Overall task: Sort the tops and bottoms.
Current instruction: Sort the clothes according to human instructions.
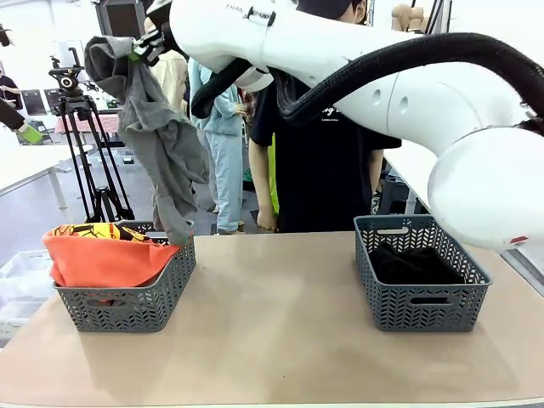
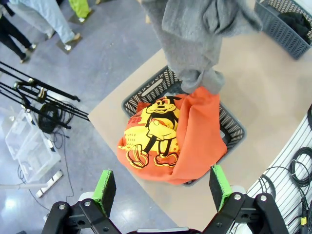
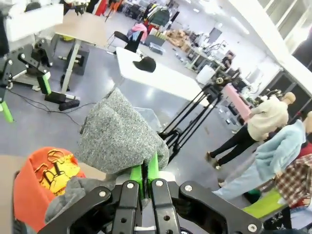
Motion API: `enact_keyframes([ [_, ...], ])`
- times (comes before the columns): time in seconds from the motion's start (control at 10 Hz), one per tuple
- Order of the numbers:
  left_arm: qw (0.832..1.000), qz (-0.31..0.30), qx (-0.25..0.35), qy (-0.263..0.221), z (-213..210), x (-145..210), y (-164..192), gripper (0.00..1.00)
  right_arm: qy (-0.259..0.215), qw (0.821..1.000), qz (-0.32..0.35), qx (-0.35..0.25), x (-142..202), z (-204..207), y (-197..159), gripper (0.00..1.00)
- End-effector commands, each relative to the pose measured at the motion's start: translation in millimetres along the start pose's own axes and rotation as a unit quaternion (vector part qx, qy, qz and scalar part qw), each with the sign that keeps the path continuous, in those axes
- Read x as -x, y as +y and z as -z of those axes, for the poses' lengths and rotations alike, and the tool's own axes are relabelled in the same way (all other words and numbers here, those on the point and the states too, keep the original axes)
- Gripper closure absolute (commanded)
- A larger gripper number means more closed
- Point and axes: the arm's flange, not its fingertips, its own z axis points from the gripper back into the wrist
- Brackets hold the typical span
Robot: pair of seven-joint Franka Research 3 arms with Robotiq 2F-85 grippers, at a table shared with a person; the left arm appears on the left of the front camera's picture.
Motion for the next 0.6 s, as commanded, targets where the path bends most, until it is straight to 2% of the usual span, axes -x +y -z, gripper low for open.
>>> enact_keyframes([
  [0.0, 1.0, 0.001, 0.0, 0.001, 0.3, 0.8, -0.8, 0.0, -0.052, 0.998, 0.001, -0.022, 11.3, 63.1, -16.2, 1.0],
  [0.1, 1.0, 0.001, 0.0, 0.001, 0.3, 0.8, -0.8, 0.0, -0.066, 0.997, 0.025, -0.033, 24.6, 85.2, -11.3, 1.0],
  [0.3, 1.0, 0.001, 0.0, 0.001, 0.3, 0.8, -0.8, 0.0, -0.045, 0.993, 0.067, -0.087, 54.4, 134.7, 12.0, 1.0],
  [0.5, 1.0, 0.001, 0.0, 0.001, 0.3, 0.8, -0.8, 0.0, -0.025, 0.981, 0.106, -0.16, 79.3, 176.6, 45.1, 1.0],
])
